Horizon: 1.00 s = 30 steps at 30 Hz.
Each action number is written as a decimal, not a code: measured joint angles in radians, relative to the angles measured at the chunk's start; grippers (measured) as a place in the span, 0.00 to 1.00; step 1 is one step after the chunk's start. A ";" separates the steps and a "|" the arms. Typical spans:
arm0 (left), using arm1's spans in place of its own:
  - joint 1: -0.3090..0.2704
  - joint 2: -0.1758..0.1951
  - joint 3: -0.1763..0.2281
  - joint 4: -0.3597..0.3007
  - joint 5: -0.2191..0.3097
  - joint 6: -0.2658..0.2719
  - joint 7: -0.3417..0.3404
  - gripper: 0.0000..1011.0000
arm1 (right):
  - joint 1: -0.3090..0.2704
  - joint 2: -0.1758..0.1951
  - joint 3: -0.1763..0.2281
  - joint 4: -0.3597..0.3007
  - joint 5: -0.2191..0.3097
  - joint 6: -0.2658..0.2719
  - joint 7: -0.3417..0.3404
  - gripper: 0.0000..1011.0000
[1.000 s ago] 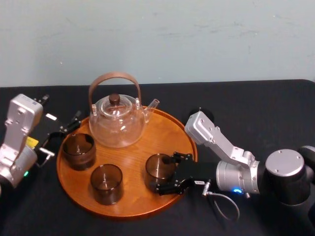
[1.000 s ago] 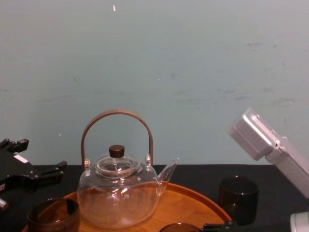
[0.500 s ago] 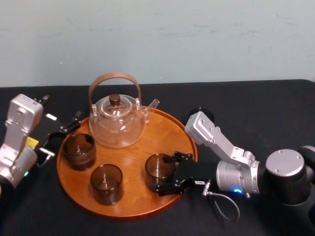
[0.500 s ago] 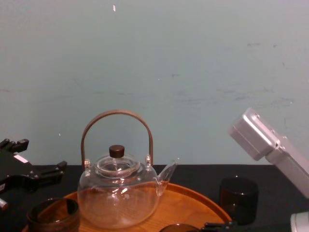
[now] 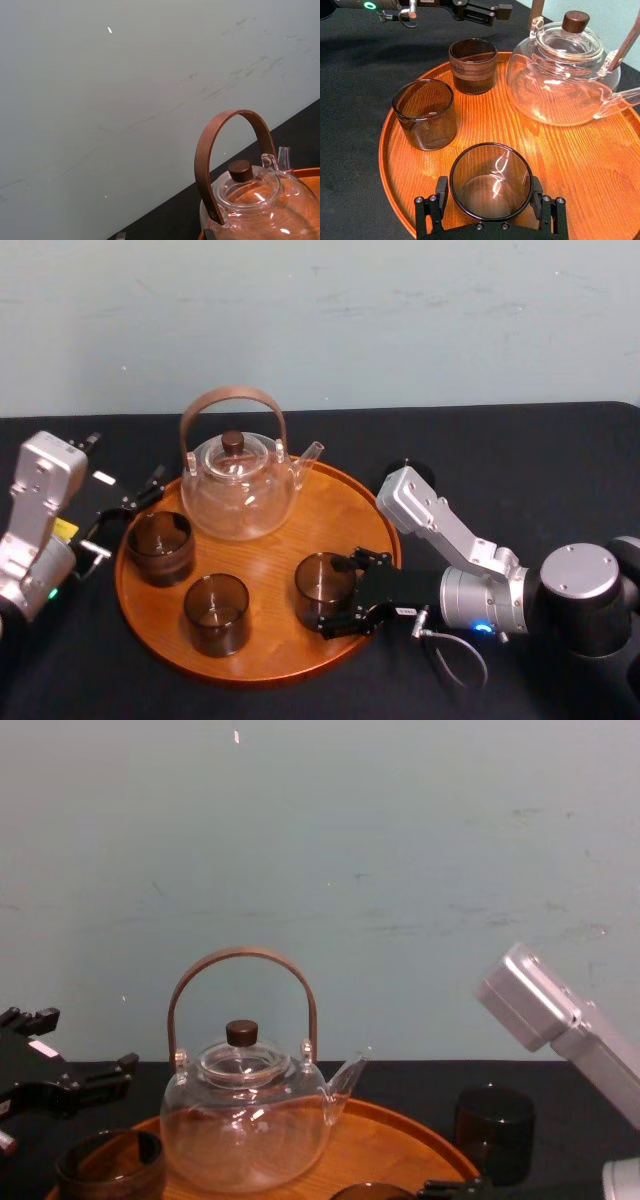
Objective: Pick up the glass from the table and place it on the tray.
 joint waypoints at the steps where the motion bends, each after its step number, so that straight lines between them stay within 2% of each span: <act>1: 0.000 0.000 0.000 0.000 0.000 0.000 0.000 0.99 | 0.000 0.000 0.000 0.000 0.000 0.000 0.000 0.99; 6: 0.000 0.000 0.000 0.000 0.000 0.000 0.000 0.99 | 0.000 0.001 0.001 0.000 0.002 0.000 0.001 0.99; 10: 0.000 0.000 0.000 0.000 0.000 0.000 0.000 0.99 | -0.008 0.015 0.016 -0.013 0.018 0.000 0.009 0.99; 21: 0.000 0.000 0.000 0.000 0.000 0.000 0.000 0.99 | -0.043 0.086 0.053 -0.089 0.058 -0.006 0.021 0.99; 30: 0.000 0.000 0.000 0.000 0.000 0.000 0.000 0.99 | -0.087 0.162 0.089 -0.151 0.094 -0.021 0.028 0.99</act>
